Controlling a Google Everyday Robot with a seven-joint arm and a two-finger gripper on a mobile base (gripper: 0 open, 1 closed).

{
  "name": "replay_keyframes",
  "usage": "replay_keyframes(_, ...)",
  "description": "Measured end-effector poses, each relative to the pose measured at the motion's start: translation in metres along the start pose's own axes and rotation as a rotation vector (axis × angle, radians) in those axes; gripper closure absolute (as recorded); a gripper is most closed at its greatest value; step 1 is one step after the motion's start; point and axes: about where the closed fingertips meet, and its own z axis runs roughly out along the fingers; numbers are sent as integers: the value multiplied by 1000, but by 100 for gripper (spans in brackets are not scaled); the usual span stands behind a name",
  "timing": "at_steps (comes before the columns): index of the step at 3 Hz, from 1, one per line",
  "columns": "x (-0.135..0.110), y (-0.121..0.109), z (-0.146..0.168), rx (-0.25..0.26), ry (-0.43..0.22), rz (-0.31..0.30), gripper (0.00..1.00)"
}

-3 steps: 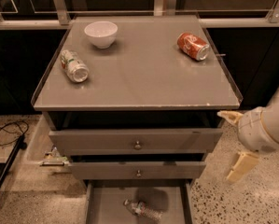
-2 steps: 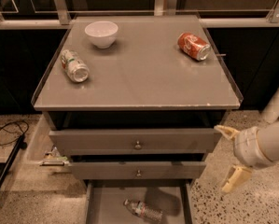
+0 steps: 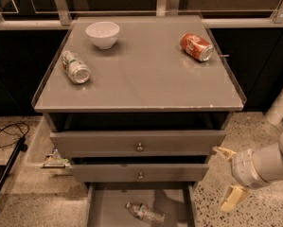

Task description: Pick water bottle from bottom drawer and place on counter

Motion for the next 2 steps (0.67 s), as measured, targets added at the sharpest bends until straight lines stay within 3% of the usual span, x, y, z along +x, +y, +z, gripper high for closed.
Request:
replay_keyframes(1,17,21,46,-19,-61,73,0)
replay_keyframes(2,42,49,117,-4,-173,152,0)
